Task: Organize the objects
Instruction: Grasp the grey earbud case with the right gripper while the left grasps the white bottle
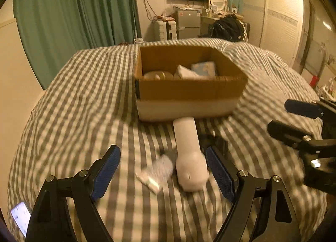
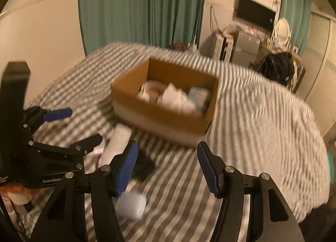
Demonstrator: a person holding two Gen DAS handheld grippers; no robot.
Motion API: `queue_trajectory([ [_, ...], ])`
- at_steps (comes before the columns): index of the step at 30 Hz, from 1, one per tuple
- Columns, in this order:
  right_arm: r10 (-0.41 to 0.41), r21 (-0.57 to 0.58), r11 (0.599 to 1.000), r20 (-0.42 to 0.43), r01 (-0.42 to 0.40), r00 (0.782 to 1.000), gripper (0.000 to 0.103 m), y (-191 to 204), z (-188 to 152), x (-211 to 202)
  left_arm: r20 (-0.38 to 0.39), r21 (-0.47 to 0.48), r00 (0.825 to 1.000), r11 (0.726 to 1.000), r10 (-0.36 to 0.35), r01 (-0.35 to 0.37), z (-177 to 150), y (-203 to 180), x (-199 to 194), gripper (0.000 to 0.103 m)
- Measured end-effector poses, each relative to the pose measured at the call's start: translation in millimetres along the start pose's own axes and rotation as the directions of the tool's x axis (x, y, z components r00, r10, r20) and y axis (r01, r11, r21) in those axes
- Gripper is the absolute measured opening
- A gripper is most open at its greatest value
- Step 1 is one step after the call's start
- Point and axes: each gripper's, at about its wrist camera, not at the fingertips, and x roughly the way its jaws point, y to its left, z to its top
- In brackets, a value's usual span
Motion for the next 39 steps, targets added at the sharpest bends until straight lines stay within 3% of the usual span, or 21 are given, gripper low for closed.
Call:
queue_trajectory([
  [8, 0.074, 0.025, 0.997, -0.141, -0.071, 0.987, 0.059, 18, -60, 31, -0.043, -0.017, 0.999, 1.0, 0.01, -0.011, -40, 5, -2, 0.087],
  [13, 0.132, -0.004, 0.991, -0.201, -0.136, 0.971, 0.059, 35, -75, 49, -0.036, -0.02, 0.999, 1.0, 0.02, -0.021, -46, 6, 0, 0.087],
  [18, 0.126, -0.04, 0.989, -0.24, -0.139, 0.963, 0.054, 46, -81, 65, -0.037, -0.013, 0.999, 1.0, 0.028, -0.029, -45, 8, 3, 0.087],
  [26, 0.145, -0.008, 0.989, -0.172, -0.148, 0.974, 0.054, 30, -69, 47, -0.037, -0.005, 0.999, 1.0, 0.005, -0.006, -29, -1, 10, 0.087],
  [30, 0.058, -0.008, 0.998, -0.103, -0.06, 0.993, 0.054, 7, -51, 33, -0.049, -0.002, 0.998, 0.999, -0.037, 0.037, -19, -13, 24, 0.086],
  [36, 0.015, 0.015, 1.0, -0.064, -0.014, 0.998, 0.054, -14, -36, 31, -0.111, 0.013, 0.989, 0.995, -0.101, 0.103, -13, -30, 53, 0.062],
  [39, 0.034, 0.028, 0.999, -0.077, -0.032, 0.996, 0.054, -17, -36, 38, -0.126, 0.028, 0.987, 0.994, -0.103, 0.107, -13, -35, 64, 0.061],
])
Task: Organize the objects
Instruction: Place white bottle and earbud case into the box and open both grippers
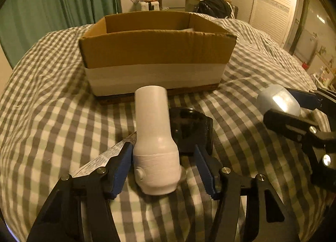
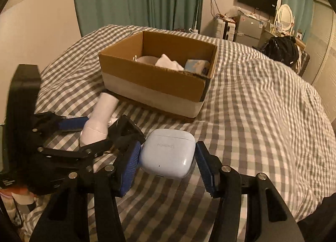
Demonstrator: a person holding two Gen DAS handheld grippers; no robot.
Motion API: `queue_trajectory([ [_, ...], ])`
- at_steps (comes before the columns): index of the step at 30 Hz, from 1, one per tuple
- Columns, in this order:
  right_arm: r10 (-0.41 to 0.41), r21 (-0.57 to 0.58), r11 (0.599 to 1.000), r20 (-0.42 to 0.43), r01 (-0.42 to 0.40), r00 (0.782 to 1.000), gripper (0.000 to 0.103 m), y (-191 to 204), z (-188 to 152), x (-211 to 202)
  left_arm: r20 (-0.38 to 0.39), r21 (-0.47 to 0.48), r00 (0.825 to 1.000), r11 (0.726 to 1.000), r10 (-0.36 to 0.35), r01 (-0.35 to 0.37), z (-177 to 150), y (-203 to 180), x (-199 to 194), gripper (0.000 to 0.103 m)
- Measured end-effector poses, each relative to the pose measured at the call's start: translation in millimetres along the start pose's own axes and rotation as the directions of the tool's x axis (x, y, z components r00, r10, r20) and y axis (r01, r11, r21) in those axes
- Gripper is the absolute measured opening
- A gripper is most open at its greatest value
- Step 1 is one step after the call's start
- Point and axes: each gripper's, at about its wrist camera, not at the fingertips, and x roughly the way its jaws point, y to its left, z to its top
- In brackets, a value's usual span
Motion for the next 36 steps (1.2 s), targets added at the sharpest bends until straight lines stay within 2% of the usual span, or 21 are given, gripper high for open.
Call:
queue_trajectory([
  [4, 0.015, 0.008, 1.0, -0.017, -0.015, 1.0, 0.054, -5, -2, 5, -0.025, 0.004, 0.999, 1.0, -0.028, 0.028, -1, -2, 10, 0.061],
  [5, 0.017, 0.01, 1.0, -0.017, -0.017, 1.0, 0.054, -6, -2, 5, -0.025, 0.001, 0.999, 1.0, -0.029, 0.029, -1, -2, 11, 0.054],
  [7, 0.016, 0.009, 1.0, -0.014, -0.016, 1.0, 0.054, -5, -3, 4, -0.03, -0.009, 0.999, 1.0, -0.029, 0.029, -1, -1, 10, 0.052],
  [9, 0.011, 0.007, 1.0, -0.009, -0.011, 1.0, 0.054, -4, -3, 2, -0.028, -0.021, 0.999, 0.999, -0.025, 0.025, -1, 1, 7, 0.044],
  [14, -0.001, 0.001, 1.0, 0.013, 0.001, 1.0, 0.054, 1, -3, -7, -0.008, -0.046, 1.0, 0.999, -0.026, 0.026, 0, 4, -10, 0.044],
  [23, -0.015, -0.041, 0.999, 0.085, 0.019, 0.996, 0.054, 15, 3, -39, 0.081, -0.045, 0.996, 0.998, -0.029, 0.033, 9, 14, -57, 0.044],
  [36, -0.042, -0.124, 0.99, 0.186, 0.066, 0.982, 0.054, 20, 51, -65, 0.223, -0.045, 0.975, 0.999, 0.018, -0.008, 81, 38, -90, 0.044],
])
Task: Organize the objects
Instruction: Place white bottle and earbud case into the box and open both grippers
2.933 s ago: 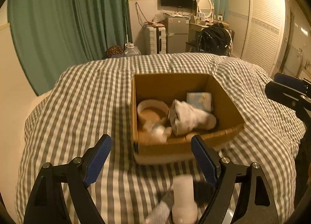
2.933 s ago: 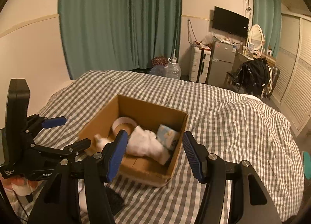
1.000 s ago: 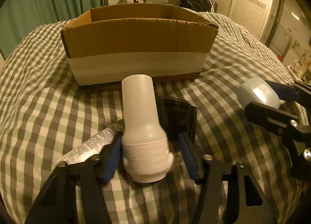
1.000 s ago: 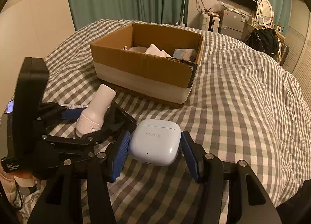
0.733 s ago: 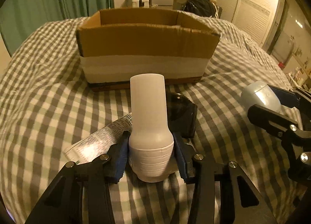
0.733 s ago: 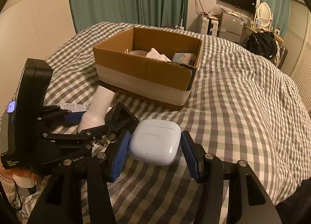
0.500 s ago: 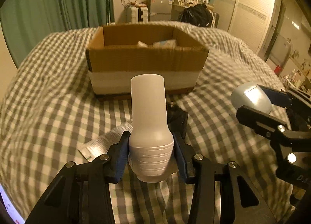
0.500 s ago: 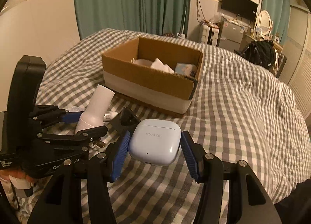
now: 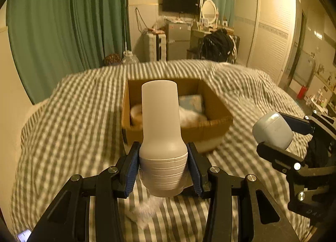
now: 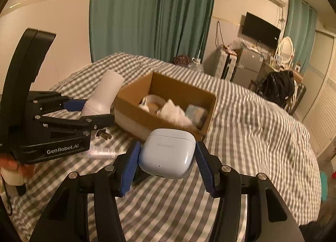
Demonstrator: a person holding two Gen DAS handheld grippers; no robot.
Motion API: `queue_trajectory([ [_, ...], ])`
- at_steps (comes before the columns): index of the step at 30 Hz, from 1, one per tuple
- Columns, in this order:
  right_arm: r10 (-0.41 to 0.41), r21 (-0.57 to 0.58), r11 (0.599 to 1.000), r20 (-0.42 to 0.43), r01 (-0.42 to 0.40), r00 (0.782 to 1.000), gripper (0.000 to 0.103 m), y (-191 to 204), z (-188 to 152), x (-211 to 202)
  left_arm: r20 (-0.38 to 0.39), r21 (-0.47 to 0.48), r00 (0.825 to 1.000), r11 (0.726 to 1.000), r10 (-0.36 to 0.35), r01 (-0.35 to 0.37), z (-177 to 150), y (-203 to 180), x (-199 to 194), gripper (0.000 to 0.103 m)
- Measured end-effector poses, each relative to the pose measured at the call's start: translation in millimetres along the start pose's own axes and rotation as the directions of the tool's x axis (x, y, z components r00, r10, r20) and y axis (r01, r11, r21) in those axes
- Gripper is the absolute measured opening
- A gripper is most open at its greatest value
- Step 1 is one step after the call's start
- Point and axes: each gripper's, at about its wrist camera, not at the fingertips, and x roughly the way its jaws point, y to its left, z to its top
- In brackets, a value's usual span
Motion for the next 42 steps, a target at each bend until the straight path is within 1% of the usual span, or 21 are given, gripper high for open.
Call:
queue_trajectory([
  [7, -0.02, -0.01, 1.0, 0.055, 0.021, 0.998, 0.054, -12, 42, 10, 0.05, 0.014, 0.999, 1.0, 0.005, -0.006, 38, 4, 8, 0.044],
  [11, -0.018, 0.002, 1.0, 0.069, 0.018, 0.997, 0.054, -21, 61, 23, 0.05, 0.022, 0.999, 1.0, 0.008, -0.009, 54, 5, 24, 0.044],
  [19, 0.003, 0.051, 0.999, 0.062, -0.006, 0.998, 0.054, -42, 96, 68, 0.013, 0.021, 1.0, 0.999, 0.027, -0.027, 77, 8, 74, 0.044],
  [25, 0.025, 0.095, 0.995, 0.029, -0.028, 0.999, 0.054, -62, 111, 118, -0.043, 0.041, 0.998, 0.998, 0.04, -0.039, 80, 12, 116, 0.044],
  [29, 0.046, 0.118, 0.992, -0.021, -0.043, 0.999, 0.054, -69, 109, 160, -0.093, 0.044, 0.995, 0.998, 0.039, -0.035, 71, 16, 144, 0.044],
  [32, 0.058, 0.131, 0.99, -0.071, -0.048, 0.996, 0.054, -71, 96, 188, -0.127, 0.056, 0.991, 0.998, 0.035, -0.028, 60, 17, 160, 0.044],
  [35, 0.079, 0.153, 0.986, -0.117, -0.061, 0.99, 0.054, -75, 84, 208, -0.142, 0.078, 0.989, 0.996, 0.043, -0.033, 54, 17, 170, 0.045],
  [37, 0.092, 0.169, 0.983, -0.133, -0.069, 0.987, 0.054, -77, 79, 216, -0.126, 0.091, 0.991, 0.996, 0.038, -0.026, 53, 17, 168, 0.045],
  [40, 0.096, 0.18, 0.981, -0.141, -0.07, 0.985, 0.054, -80, 74, 218, -0.112, 0.094, 0.994, 0.996, 0.018, -0.007, 52, 15, 163, 0.048],
  [42, 0.092, 0.189, 0.98, -0.143, -0.064, 0.985, 0.056, -81, 73, 216, -0.108, 0.099, 0.994, 0.995, 0.035, -0.024, 52, 12, 160, 0.059],
])
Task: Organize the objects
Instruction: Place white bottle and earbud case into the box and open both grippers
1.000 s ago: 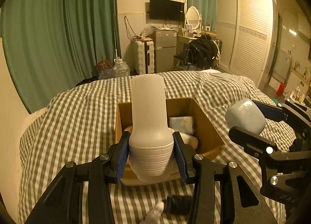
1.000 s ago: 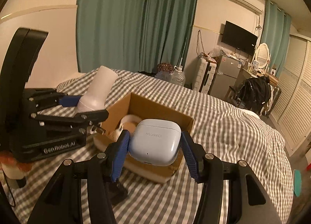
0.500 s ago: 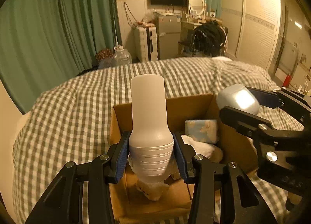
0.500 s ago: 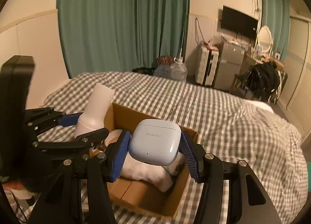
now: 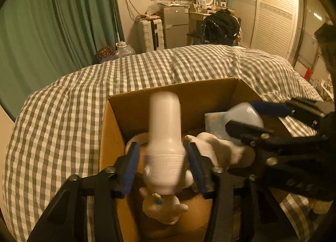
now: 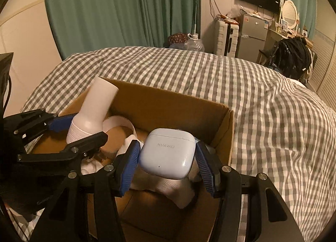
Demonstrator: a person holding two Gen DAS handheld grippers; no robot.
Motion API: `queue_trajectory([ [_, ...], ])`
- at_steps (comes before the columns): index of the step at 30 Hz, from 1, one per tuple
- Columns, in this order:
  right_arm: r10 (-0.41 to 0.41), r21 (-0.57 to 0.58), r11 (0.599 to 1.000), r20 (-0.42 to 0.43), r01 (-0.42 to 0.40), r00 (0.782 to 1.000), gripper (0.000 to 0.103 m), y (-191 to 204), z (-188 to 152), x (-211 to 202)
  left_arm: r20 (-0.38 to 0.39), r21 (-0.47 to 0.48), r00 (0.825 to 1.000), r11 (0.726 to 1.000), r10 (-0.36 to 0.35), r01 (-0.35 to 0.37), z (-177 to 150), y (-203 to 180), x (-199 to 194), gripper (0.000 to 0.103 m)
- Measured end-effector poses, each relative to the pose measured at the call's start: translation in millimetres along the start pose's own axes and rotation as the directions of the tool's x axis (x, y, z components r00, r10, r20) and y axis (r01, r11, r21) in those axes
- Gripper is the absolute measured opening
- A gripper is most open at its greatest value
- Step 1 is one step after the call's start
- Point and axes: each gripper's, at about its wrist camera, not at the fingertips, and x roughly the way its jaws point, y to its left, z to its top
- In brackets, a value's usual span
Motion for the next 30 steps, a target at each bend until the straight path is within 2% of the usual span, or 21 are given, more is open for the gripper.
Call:
queue_trajectory([
  [2, -0.004, 0.013, 1.0, 0.026, 0.003, 1.0, 0.061, -3, -1, -7, 0.008, -0.006, 1.0, 1.0, 0.006, -0.006, -1, 2, -4, 0.065],
  [4, -0.02, 0.03, 0.999, 0.065, 0.018, 0.998, 0.067, -4, -2, -21, 0.022, -0.022, 1.0, 1.0, -0.004, 0.005, -4, 3, -15, 0.066],
  [8, -0.03, 0.045, 0.999, 0.102, 0.026, 0.994, 0.067, 0, -3, -44, 0.037, -0.055, 0.999, 0.998, -0.001, 0.003, -13, 9, -37, 0.077],
  [13, -0.038, 0.02, 0.999, 0.121, 0.036, 0.992, 0.067, 14, -20, -78, 0.053, -0.1, 0.998, 0.995, 0.021, -0.015, -28, 21, -72, 0.078],
  [15, -0.037, 0.012, 0.999, 0.136, 0.036, 0.99, 0.068, 18, -24, -94, 0.059, -0.11, 0.998, 0.994, 0.035, -0.029, -29, 22, -85, 0.087],
  [19, -0.04, -0.01, 0.999, 0.178, 0.042, 0.983, 0.074, 31, -30, -127, 0.097, -0.125, 0.993, 0.991, 0.069, -0.057, -36, 18, -117, 0.087],
  [22, -0.041, -0.036, 0.998, 0.218, 0.05, 0.975, 0.08, 42, -37, -158, 0.127, -0.141, 0.988, 0.988, 0.086, -0.068, -42, 16, -140, 0.096],
  [30, -0.046, -0.08, 0.994, 0.278, 0.07, 0.959, 0.088, 65, -62, -210, 0.162, -0.15, 0.98, 0.984, 0.115, -0.091, -70, 6, -178, 0.097],
])
